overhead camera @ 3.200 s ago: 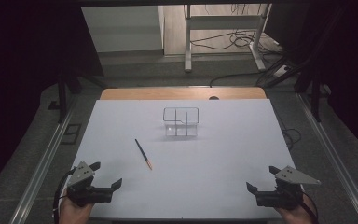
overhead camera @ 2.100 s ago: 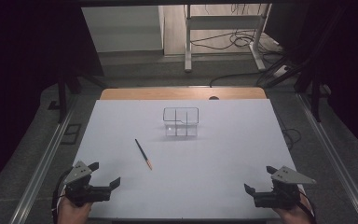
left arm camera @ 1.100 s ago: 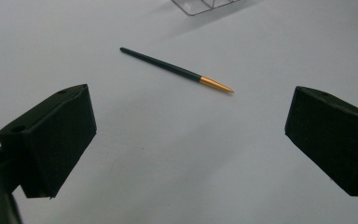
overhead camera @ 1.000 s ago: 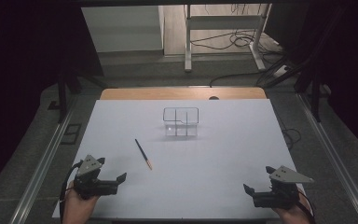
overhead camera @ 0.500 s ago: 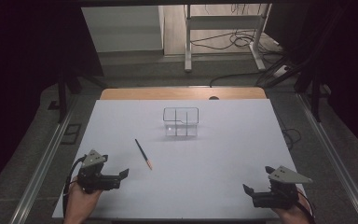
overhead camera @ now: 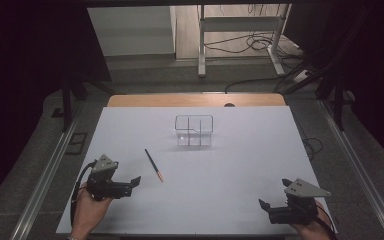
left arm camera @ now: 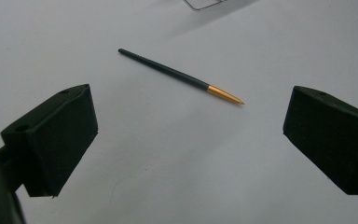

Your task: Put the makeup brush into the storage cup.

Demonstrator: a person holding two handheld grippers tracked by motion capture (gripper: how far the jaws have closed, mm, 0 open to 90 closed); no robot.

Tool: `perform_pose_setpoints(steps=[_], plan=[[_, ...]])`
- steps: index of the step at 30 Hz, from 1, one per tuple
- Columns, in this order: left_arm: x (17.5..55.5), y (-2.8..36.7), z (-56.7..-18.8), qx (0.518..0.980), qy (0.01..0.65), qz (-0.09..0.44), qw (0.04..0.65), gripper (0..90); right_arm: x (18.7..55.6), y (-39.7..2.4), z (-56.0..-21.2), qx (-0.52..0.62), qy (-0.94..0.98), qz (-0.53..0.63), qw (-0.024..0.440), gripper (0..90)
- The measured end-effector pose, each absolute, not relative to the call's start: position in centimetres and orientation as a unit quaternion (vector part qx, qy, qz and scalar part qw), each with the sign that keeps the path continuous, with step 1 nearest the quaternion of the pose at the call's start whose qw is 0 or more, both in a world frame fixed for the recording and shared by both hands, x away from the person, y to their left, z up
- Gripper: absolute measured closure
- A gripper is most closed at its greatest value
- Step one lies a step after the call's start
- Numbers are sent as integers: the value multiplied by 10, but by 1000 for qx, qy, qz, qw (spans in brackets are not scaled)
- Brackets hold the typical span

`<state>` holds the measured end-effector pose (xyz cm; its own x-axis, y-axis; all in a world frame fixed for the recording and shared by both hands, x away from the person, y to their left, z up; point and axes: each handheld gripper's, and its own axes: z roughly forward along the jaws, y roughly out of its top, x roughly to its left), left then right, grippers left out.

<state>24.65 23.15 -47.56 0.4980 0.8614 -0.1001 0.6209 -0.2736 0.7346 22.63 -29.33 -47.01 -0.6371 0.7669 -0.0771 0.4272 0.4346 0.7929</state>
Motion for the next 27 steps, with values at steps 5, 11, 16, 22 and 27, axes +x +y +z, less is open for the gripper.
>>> perform_pose_setpoints(steps=[5, 11, 16, 22, 27], plan=[[254, 230, -475, 784, 476, 157, 367, 25, 227, -293, -471, 364, 818, 387, 220, 2], [262, 229, -476, 788, 475, 146, 363, 19, 227, -292, -472, 364, 821, 382, 218, 2], [269, 227, -475, 791, 476, 138, 359, 13, 227, -291, -473, 362, 824, 378, 218, 2], [277, 224, -476, 796, 474, 134, 353, 10, 227, -291, -473, 362, 825, 377, 218, 2], [285, 221, -476, 802, 473, 132, 340, 10, 227, -290, -473, 362, 825, 375, 216, 2]])
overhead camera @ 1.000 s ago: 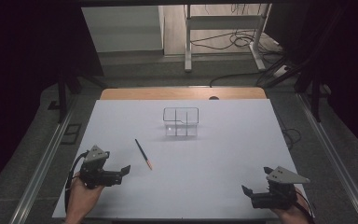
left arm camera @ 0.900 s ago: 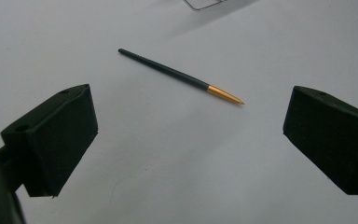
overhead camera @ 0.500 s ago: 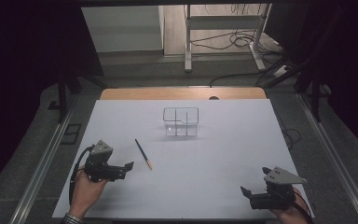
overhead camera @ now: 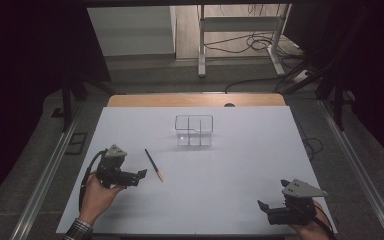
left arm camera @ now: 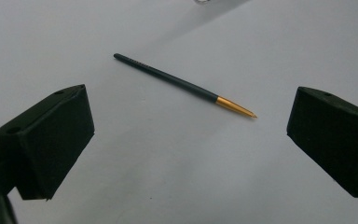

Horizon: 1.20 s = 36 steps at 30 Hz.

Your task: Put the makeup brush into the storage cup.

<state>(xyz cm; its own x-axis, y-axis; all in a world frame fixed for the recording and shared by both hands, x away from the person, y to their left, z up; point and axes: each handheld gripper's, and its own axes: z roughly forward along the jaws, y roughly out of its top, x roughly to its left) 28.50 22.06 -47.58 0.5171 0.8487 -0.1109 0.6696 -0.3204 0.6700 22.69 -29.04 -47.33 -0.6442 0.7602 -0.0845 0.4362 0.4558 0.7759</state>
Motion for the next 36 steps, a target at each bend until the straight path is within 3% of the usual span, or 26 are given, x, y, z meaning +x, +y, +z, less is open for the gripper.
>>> perform_pose_setpoints(steps=[36], plan=[[334, 192, -474, 829, 469, 97, 288, 19, 227, -287, -476, 360, 835, 359, 208, 5]])
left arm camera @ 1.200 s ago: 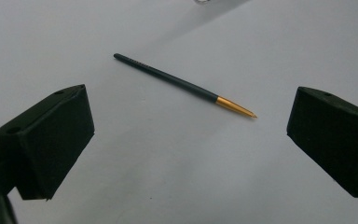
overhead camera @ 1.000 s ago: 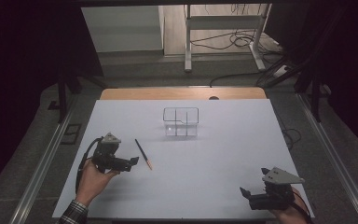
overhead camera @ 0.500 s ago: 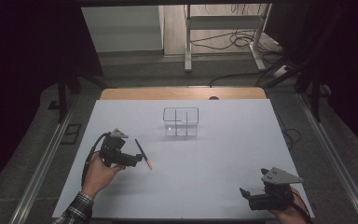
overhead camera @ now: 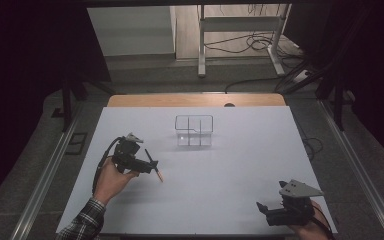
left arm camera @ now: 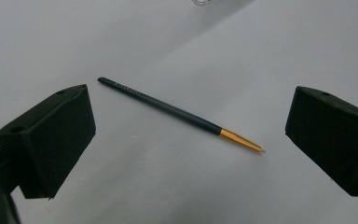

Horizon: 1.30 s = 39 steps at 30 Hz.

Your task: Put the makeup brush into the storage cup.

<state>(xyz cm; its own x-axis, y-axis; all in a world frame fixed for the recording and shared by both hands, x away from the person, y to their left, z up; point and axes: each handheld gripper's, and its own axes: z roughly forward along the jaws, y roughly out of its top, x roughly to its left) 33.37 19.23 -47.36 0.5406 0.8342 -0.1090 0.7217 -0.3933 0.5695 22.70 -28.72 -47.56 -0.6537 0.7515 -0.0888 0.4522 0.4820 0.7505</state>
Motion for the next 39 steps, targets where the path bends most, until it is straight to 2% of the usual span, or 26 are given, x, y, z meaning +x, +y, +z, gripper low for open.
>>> perform_pose_setpoints(steps=[31, 37, 39], plan=[[367, 173, -470, 838, 478, 91, 248, 52, 228, -288, -476, 369, 836, 354, 202, 4], [370, 170, -471, 840, 476, 97, 242, 78, 228, -287, -476, 370, 836, 353, 199, 4], [370, 169, -472, 840, 477, 96, 241, 113, 228, -287, -476, 370, 836, 353, 198, 4]])
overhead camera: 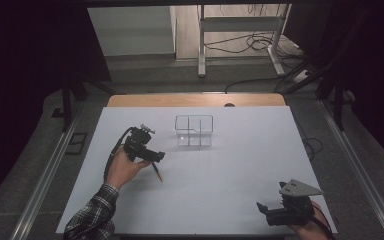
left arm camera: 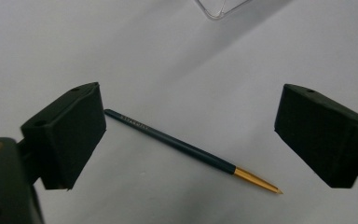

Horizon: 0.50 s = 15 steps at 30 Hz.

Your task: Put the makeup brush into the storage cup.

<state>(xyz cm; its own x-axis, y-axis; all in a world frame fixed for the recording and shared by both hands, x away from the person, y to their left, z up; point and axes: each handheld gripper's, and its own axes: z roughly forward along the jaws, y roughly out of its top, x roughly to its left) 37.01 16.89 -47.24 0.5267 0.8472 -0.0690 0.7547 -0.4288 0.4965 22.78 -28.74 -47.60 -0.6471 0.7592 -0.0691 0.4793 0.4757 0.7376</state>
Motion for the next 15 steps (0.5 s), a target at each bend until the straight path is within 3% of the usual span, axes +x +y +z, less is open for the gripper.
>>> perform_pose_setpoints(steps=[15], plan=[[372, 168, -486, 839, 489, 75, 228, 205, 228, -287, -477, 370, 837, 354, 193, 4]])
